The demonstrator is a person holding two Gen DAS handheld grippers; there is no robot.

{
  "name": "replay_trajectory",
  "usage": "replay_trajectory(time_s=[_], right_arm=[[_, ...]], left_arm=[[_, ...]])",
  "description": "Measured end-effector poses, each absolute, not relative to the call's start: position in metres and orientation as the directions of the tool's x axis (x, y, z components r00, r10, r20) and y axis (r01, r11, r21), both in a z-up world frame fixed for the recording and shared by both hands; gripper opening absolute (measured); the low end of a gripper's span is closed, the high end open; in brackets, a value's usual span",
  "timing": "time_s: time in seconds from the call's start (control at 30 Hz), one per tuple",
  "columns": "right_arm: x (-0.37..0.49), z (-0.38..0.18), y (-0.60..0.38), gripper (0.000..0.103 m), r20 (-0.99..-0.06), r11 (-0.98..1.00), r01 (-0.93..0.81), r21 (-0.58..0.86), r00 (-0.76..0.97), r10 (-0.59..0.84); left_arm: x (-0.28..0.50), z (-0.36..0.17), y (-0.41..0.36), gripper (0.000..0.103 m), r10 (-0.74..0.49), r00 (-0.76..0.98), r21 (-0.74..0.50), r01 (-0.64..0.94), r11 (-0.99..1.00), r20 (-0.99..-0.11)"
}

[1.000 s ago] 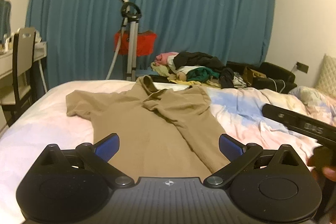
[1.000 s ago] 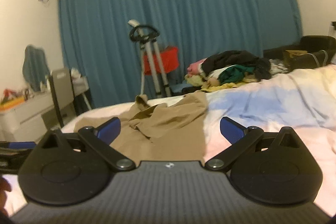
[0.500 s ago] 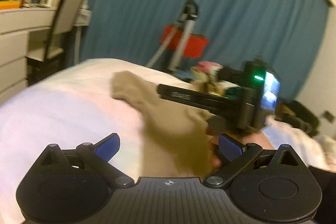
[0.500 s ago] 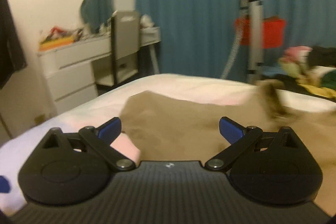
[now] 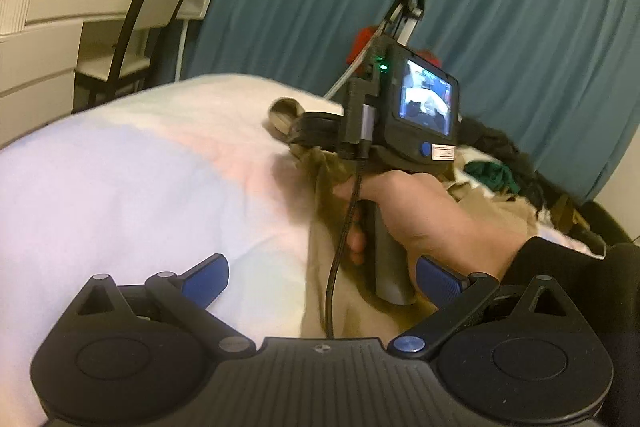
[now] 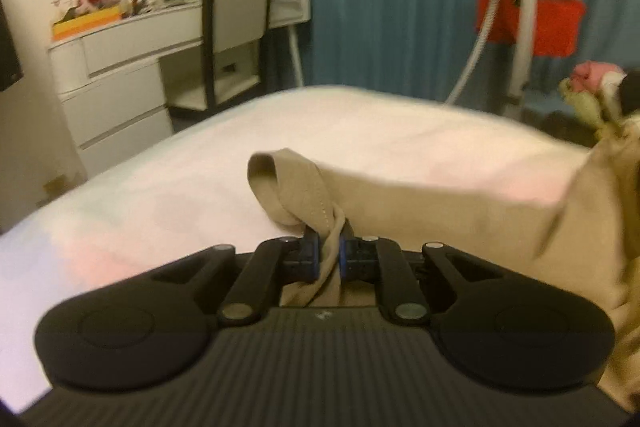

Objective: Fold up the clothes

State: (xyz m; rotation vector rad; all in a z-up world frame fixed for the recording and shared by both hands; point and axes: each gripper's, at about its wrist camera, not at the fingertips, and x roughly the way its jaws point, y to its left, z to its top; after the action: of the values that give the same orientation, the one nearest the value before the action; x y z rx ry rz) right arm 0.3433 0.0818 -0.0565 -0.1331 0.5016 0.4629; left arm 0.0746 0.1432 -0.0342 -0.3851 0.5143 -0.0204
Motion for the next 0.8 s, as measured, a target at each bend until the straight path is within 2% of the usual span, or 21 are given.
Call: replay_trajectory(time_s=[0.2,0.33,0.47,0.53,0.7,0.77,0.8], right_arm=[[0.313,0.001,0.015,0.011,-0.300,0.940,-0.339,0.026,0.895,0.331],[0.294,0.016,-0.058,0.011,-0.200,0.981,-0.181,0.071,0.961,0.192],[0.288,0.000,-0.127,0.011,-0.207,0.995,-0.003,0.102,0.978,0.025],[0.290,-0.015,-0.152,0.011,-0.242,0.993,0.063,0.100,0.969,-0.037],[0.300,-0.055,-0.179,0.015,-0.342,0.987,0.118,0.109,0.937,-0.075],[0.302,-0.064,-0.178,0.034,-0.374,0.987,0.108,0.123,0.926,-0.054],[0.300,-0.065,-0.176,0.063,-0.382,0.986,0.101,0.136,0.923,-0.042]], left_arm=[[0.062,-0.025,0.145,0.101,-0.128,0.899,-0.412,-0.063,0.909,-0.420],[0.053,-0.018,0.137,0.101,-0.158,0.906,-0.422,-0.025,0.906,-0.393],[0.051,-0.020,0.122,0.101,-0.209,0.896,-0.403,0.038,0.915,-0.391],[0.056,-0.025,0.116,0.101,-0.222,0.890,-0.381,0.059,0.923,-0.399],[0.070,-0.040,0.105,0.101,-0.239,0.869,-0.354,0.080,0.932,-0.433],[0.075,-0.044,0.103,0.101,-0.247,0.865,-0.350,0.090,0.932,-0.436],[0.077,-0.045,0.101,0.101,-0.251,0.865,-0.348,0.095,0.933,-0.435]])
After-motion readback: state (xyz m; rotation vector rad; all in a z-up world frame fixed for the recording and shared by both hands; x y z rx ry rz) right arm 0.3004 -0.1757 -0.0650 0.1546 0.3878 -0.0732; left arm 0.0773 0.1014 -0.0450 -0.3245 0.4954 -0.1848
